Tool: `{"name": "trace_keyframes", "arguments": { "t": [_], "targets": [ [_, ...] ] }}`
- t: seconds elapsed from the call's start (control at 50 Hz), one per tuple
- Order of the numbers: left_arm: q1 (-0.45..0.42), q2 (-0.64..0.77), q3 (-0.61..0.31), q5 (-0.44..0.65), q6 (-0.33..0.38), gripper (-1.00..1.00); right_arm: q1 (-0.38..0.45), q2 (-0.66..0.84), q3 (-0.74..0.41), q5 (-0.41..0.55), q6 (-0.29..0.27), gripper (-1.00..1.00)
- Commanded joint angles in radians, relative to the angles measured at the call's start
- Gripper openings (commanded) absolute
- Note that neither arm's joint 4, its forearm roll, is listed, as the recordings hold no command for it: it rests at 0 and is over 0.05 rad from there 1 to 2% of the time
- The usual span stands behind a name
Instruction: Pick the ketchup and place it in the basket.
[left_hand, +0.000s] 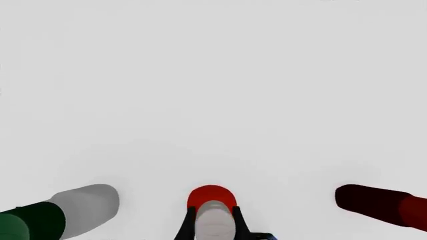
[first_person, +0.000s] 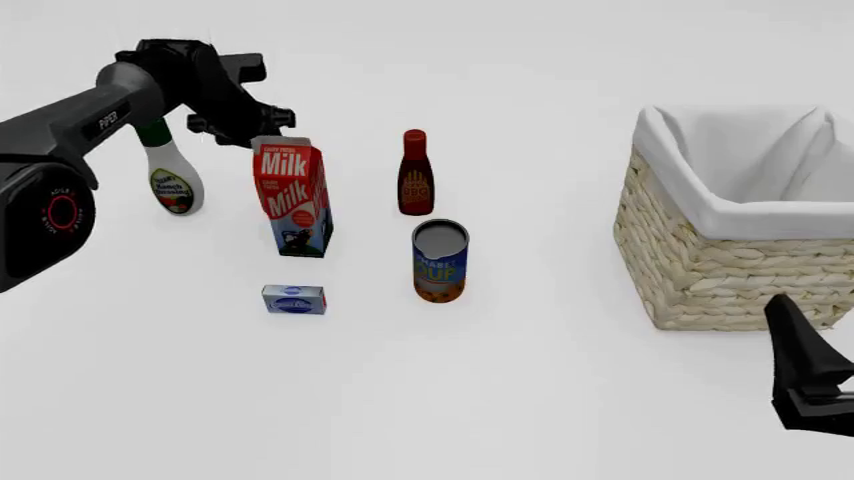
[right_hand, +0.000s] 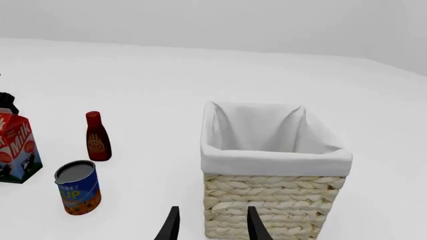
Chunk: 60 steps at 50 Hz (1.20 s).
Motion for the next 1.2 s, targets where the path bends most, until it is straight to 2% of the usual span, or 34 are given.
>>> {"name": "trace_keyframes", "arguments": {
  "t": [0.02,0.14,0.42,0.6,0.78,0.86,0.92,1.08,1.2],
  "targets": [
    [-0.006,-0.023,0.031,-0.016,0.0,-1.0,0.003,0.011,0.0,-0.007,0.0,1.0],
    [0.003,-0.044,0.005,0.002,0.026,-1.0,0.008,0.021,0.0,-0.015,0.003,1.0],
    [0.035,-0.05,-0.2,0.117,0.069,-1.0,0.011,-0.009,0.0,0.007,0.001,1.0],
    [0.043,-0.052,-0.246,0.144,0.074,-1.0,0.009,-0.044,0.0,0.033,-0.004,1.0],
    [0.053,-0.034,-0.37,0.214,0.086,-1.0,0.011,-0.047,0.0,0.033,-0.006,1.0],
    [0.052,-0.044,-0.39,0.23,0.087,-1.0,0.014,-0.056,0.0,0.04,-0.007,1.0],
    [0.052,-0.06,-0.387,0.234,0.089,-1.0,0.016,-0.061,-0.001,0.042,-0.007,1.0],
    [0.046,-0.154,-0.289,0.204,0.091,-1.0,0.022,-0.087,-0.004,0.06,-0.013,1.0],
    [0.032,-0.267,-0.159,0.158,0.089,-1.0,0.032,-0.145,-0.013,0.108,-0.025,1.0]
  ]
}}
